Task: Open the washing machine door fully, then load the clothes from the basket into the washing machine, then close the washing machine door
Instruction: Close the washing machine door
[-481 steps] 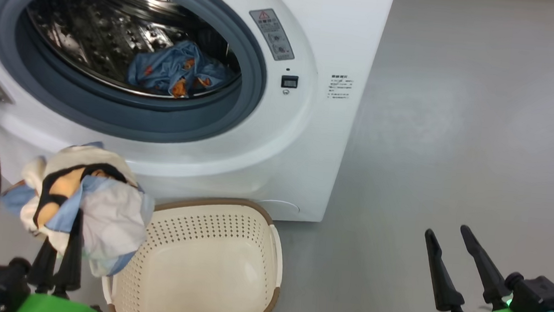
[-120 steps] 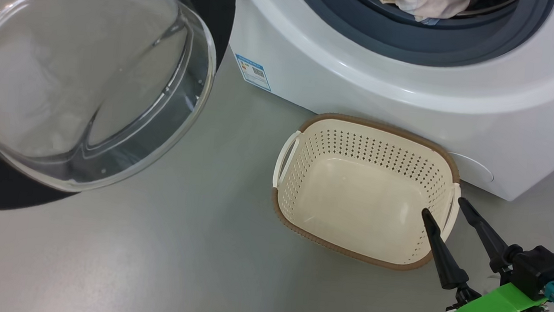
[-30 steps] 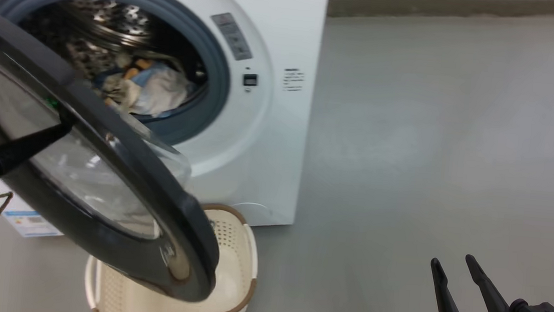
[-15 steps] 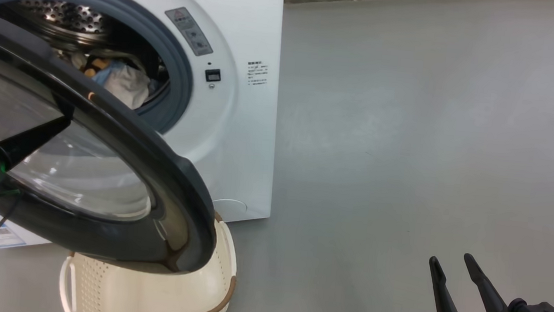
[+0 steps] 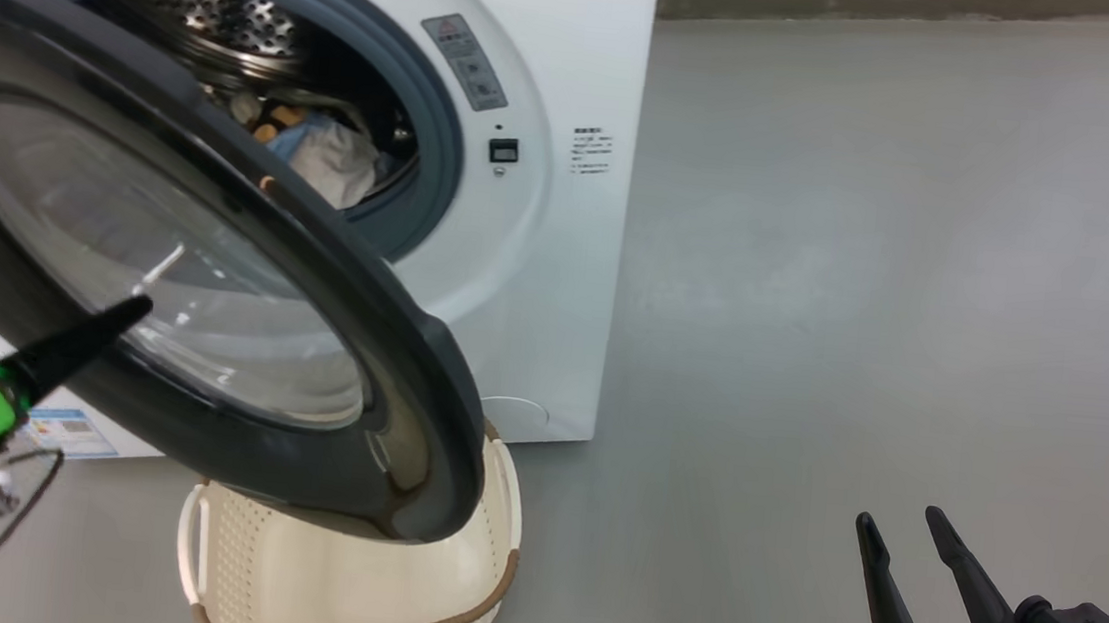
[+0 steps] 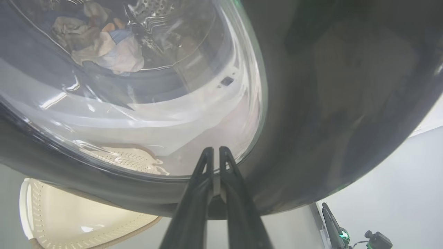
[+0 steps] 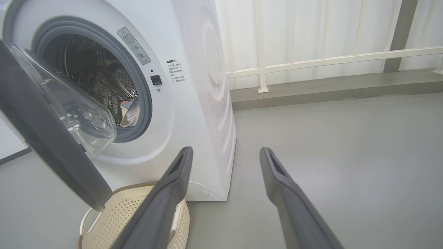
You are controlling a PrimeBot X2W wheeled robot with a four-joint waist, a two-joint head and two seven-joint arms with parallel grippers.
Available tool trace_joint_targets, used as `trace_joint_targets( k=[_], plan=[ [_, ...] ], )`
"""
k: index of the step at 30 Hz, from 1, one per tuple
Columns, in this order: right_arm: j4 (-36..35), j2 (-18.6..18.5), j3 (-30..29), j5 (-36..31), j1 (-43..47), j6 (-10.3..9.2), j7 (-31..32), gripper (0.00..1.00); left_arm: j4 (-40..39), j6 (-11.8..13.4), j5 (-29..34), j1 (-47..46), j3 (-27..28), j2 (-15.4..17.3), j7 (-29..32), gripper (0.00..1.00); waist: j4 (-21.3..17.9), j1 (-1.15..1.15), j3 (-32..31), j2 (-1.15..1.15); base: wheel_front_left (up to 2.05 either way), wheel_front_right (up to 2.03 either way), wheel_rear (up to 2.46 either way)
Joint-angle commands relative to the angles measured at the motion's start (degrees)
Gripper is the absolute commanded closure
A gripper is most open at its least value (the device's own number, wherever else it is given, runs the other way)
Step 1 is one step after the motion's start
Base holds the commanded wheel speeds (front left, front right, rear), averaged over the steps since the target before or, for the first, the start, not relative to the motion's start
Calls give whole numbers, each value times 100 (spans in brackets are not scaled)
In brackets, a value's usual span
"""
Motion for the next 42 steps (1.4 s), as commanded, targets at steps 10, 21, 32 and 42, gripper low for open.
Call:
trace_joint_targets(
  k=[10,21,32,42],
  plan=[
    [-117,-179,171,-33,-133,26,-47,0,-132,-30,-129,758,236,211,-699,0,404,0,-80,0,0,0,0],
    [-104,-200,225,-19,-173,26,-47,0,-107,-30,22,1501,141,-50,-1716,0,614,0,-113,0,0,0,0],
    [-66,-181,281,-10,-180,26,-47,0,-101,-30,174,2087,-152,-375,-2915,0,802,0,-120,0,0,0,0],
    [-51,-214,325,5,-221,26,-47,0,-126,-30,426,2387,-684,-563,-4053,0,984,0,-141,0,0,0,0]
  ],
)
